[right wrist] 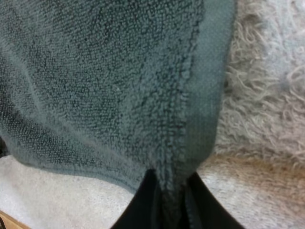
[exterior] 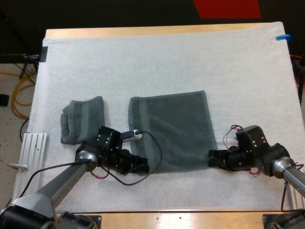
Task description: Pick towel from pile fold and stack
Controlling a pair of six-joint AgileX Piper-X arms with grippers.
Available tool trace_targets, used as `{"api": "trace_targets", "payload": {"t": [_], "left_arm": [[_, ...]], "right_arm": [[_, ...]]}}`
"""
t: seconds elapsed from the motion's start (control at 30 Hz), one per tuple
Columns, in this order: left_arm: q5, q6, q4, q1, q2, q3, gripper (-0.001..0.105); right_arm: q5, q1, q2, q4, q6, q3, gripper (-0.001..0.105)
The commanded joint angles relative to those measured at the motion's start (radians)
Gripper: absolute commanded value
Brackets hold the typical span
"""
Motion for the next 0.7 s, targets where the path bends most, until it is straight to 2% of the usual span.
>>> {"api": "trace_targets", "payload": {"t": [0.0,0.03,0.07,0.2,0.4,0.47,0.67], "left_arm": [[-0.008,0.000,-0.003,-0.005,0.009,0.008,0.017],[-0.009,0.002,-0.003,-0.005,0.009,0.008,0.006],[-0.008,0.006,-0.003,-0.005,0.009,0.008,0.000],[-0.004,0.024,0.047,-0.005,-0.004,0.008,0.000],[-0.004,0.121,0.259,-0.005,-0.138,0.008,0.000],[-0.004,0.144,0.326,-0.005,-0.203,0.008,0.000],[0.000,0.130,0.335,-0.002,-0.299,0.008,0.000]], "right_arm": [[-0.002,0.001,-0.009,0.001,-0.013,0.001,0.000],[-0.002,0.001,-0.009,0.001,-0.013,0.001,0.000],[-0.002,0.001,-0.009,0.001,-0.013,0.001,0.000],[-0.008,0.001,-0.024,0.002,-0.019,0.001,0.000],[-0.008,0.001,-0.163,0.077,-0.021,0.001,0.000],[-0.008,0.001,-0.241,0.141,-0.021,0.001,0.000],[0.009,0.001,-0.376,0.240,0.002,0.001,0.000]]}}
